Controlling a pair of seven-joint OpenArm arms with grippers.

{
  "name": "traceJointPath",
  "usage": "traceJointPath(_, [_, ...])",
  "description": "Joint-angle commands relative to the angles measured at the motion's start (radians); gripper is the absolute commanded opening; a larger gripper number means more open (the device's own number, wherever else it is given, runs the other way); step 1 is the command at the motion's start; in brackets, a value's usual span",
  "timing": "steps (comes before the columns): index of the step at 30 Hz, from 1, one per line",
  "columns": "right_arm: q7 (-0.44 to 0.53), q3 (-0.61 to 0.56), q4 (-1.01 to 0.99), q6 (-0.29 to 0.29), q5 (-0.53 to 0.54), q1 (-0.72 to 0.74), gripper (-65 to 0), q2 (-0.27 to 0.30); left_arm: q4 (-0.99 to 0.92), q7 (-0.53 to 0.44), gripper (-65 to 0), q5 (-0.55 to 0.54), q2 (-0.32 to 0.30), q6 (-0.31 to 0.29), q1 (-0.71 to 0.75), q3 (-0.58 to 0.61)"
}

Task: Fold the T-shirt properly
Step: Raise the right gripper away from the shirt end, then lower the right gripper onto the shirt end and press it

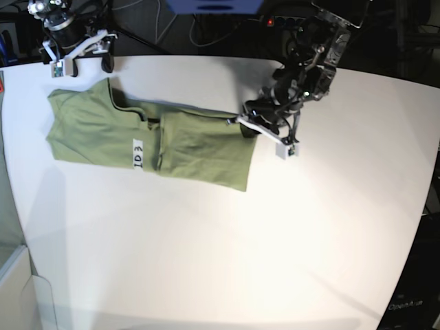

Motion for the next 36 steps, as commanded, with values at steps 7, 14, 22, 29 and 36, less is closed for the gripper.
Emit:
traceJointPath(7, [0.0,-0.017,0.014,0.003,0.006,-0.002,-9.1,0.004,-0.031,0.08,-62.8,0.047,-0.018,0.078,0.029,0.003])
traceJointPath(14, [0.0,-0.052,0.012,0.003,0.006,0.021,-9.3,0.01,-0.031,0.08,-62.8,0.047,-0.015,0.078,0.029,0.003])
traceJointPath(22, [0.0,-0.061,0.012,0.003,0.006,0.048,-17.8,0.03,-0.031,0.08,-62.8,0.047,-0.012,0.078,0.029,0.003])
traceJointPath(29, [0.0,-0.057,0.012,0.003,0.006,0.067,-49.2,0.032,-0.031,0.08,-62.8,0.047,-0.01,0.078,0.028,0.003])
traceJointPath(36, [0.0,-0.06,0.014,0.003,0.006,0.085,-64.7,0.044,-0.031,0.08,-62.8,0.047,-0.01,0.078,0.029,0.003])
